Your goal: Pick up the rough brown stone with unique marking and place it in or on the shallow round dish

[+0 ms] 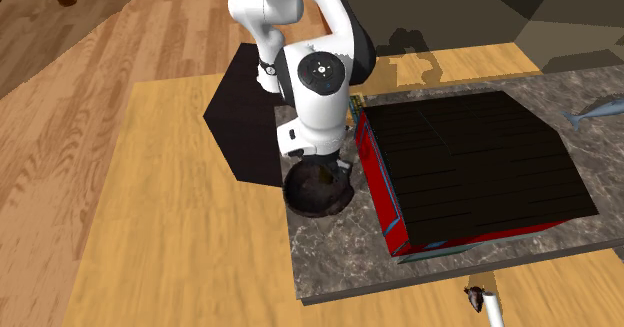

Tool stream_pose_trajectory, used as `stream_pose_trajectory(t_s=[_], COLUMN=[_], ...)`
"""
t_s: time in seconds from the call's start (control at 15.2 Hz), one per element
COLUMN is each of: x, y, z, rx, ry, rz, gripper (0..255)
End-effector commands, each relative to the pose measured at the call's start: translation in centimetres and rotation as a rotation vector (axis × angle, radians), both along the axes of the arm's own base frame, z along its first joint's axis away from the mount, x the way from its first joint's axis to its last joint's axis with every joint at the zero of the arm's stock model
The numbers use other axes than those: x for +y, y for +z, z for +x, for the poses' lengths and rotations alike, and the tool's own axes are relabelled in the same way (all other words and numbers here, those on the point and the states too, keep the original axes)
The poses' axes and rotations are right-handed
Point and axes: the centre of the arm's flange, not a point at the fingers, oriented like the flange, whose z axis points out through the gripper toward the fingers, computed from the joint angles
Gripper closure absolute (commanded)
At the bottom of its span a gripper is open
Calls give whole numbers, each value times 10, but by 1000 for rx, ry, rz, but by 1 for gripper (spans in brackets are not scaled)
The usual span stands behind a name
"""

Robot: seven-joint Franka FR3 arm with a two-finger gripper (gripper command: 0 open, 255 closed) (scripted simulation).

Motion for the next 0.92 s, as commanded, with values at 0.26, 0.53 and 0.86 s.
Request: stream_pose_trajectory(t_s=[0.26, 0.53, 0.86], x=[-1, -2, -2], y=[13, 49, 49], z=[0, 3, 3], rx=[2, 2, 2], ry=[0, 0, 0], rz=[-1, -1, -1], gripper=[0, 0, 0])
